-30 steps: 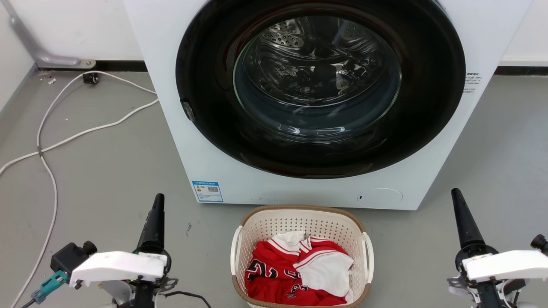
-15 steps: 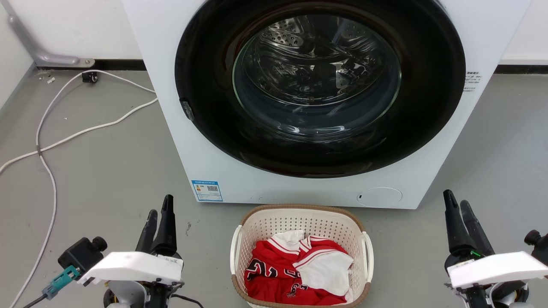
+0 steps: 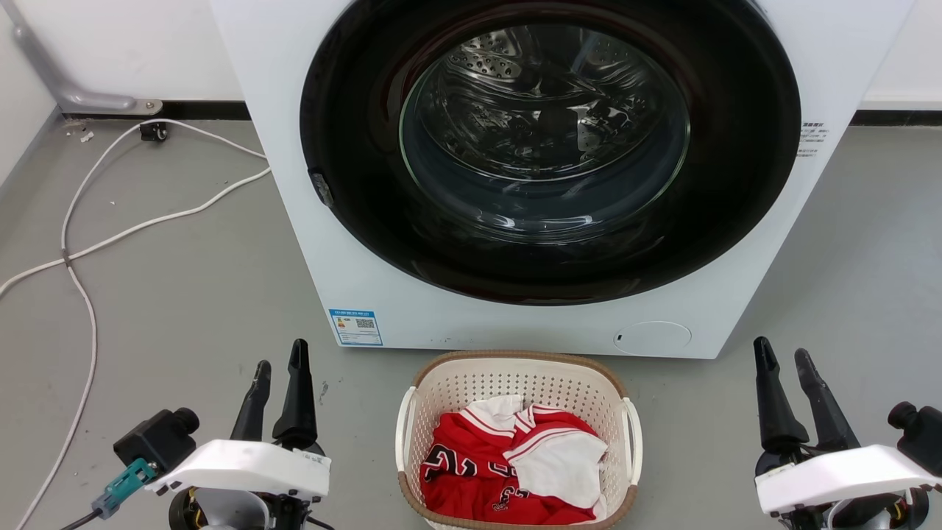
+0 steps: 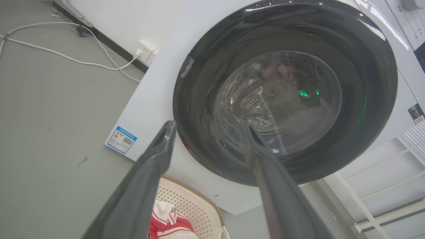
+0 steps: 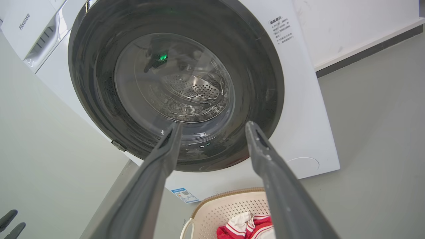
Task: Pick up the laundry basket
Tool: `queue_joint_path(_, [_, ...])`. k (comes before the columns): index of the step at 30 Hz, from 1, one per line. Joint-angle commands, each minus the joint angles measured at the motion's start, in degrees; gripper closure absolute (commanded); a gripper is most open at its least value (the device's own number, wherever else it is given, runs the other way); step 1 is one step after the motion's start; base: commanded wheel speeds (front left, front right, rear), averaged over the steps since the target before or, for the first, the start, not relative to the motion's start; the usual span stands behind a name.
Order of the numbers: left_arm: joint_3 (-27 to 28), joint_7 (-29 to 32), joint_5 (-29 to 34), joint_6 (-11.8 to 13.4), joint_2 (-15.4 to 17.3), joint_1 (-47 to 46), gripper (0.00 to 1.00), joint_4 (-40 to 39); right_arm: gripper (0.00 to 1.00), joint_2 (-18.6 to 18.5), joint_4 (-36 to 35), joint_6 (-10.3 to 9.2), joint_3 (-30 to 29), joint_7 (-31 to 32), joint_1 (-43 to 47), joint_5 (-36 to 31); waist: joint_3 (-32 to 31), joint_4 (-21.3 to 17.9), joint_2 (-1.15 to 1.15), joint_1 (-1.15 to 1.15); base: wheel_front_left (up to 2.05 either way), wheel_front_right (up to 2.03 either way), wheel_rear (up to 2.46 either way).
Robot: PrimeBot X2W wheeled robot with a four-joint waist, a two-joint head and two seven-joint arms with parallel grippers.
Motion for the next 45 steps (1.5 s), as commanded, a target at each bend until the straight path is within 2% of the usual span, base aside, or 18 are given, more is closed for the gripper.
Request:
queue_joint_path(1, [-0.35,-0.63,1.96,-0.18,0.15,0.13,0.0,-0.94,0.0,-0.07,-1.03,0.01,0.16,-0.62,0.17,-2.13,0.03,0.04,0.0,0.0,0.0,0.0,0.0])
queue_joint_path(27, [-2.95,-4.77,18.62,2.11,0.15,1.18,0.0,-1.83,0.0,-0.03,-3.67,0.01,-0.26,-4.76,2.39,-18.87,0.74,0.13,0.0,0.0,0.0,0.0,0.0])
queue_joint_path(45, [-4.69,-6.96,27.55,3.51,0.14,1.86,0.0,-2.11,0.0,-0.01,-4.85,0.0,0.25,-7.02,3.72,-28.11,1.12,0.21,0.0,0.0,0.0,0.0,0.0])
